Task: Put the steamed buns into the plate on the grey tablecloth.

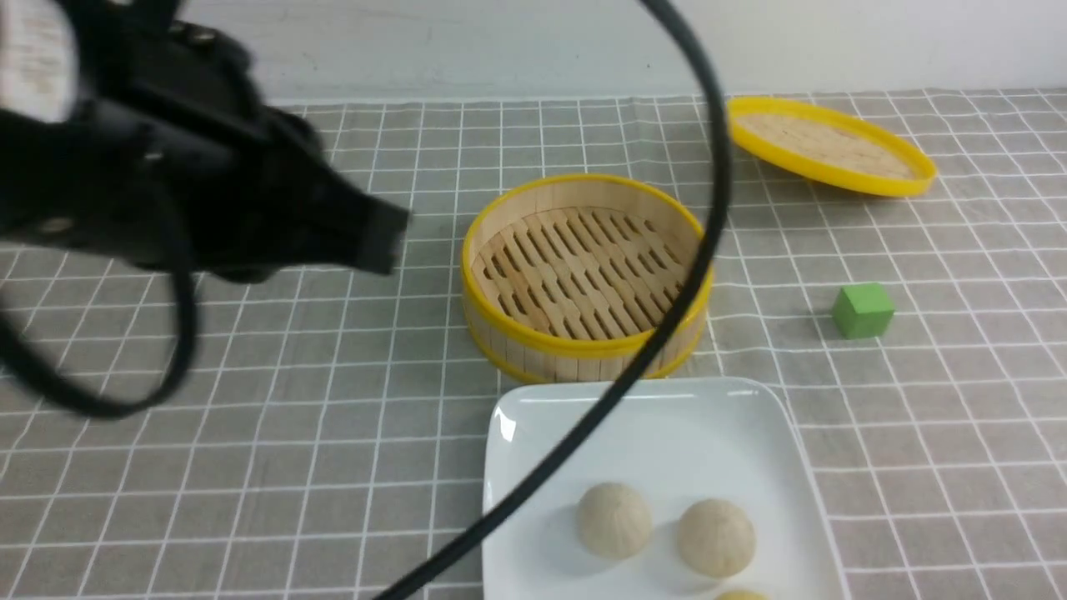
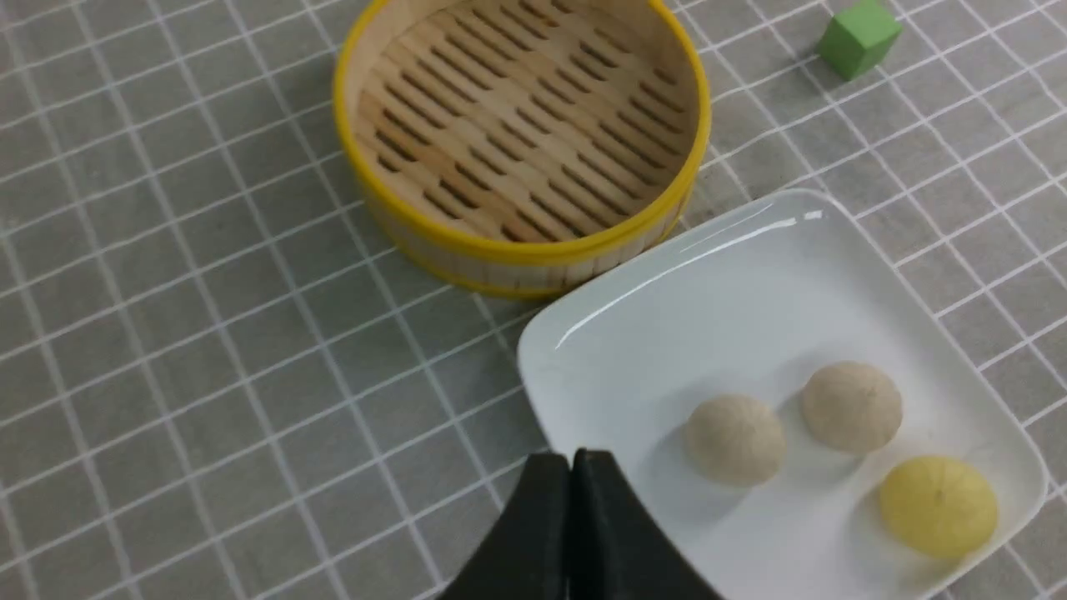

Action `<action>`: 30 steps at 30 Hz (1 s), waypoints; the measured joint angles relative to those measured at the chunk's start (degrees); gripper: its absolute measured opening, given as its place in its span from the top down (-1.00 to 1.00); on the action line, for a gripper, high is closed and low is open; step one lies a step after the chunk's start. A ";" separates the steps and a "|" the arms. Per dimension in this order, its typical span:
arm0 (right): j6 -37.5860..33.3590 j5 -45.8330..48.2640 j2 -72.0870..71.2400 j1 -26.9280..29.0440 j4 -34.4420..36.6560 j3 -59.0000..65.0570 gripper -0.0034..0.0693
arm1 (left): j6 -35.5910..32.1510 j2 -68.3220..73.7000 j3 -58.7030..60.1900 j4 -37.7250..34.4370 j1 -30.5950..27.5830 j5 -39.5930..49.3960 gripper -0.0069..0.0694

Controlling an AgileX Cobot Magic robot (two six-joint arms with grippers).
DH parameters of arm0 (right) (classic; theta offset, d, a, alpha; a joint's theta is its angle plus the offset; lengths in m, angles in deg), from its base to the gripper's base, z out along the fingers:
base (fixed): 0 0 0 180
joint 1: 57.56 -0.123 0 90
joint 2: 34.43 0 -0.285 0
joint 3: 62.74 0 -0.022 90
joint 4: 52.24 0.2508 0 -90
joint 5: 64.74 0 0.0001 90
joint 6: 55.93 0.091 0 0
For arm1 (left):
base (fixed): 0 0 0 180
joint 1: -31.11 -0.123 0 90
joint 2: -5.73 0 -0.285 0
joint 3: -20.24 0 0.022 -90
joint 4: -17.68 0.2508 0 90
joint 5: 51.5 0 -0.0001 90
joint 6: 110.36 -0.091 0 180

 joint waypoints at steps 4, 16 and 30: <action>0.00 0.77 0.00 0.00 0.00 0.00 0.74 | 1.99 -5.94 0.15 0.80 0.06 7.23 0.77; 0.00 2.11 0.00 0.00 0.00 -0.10 0.71 | 12.40 -26.83 24.12 2.40 0.17 -0.64 0.74; 0.00 2.37 0.00 0.00 0.00 -0.16 0.67 | 17.50 -30.04 37.90 2.41 0.17 -20.52 0.72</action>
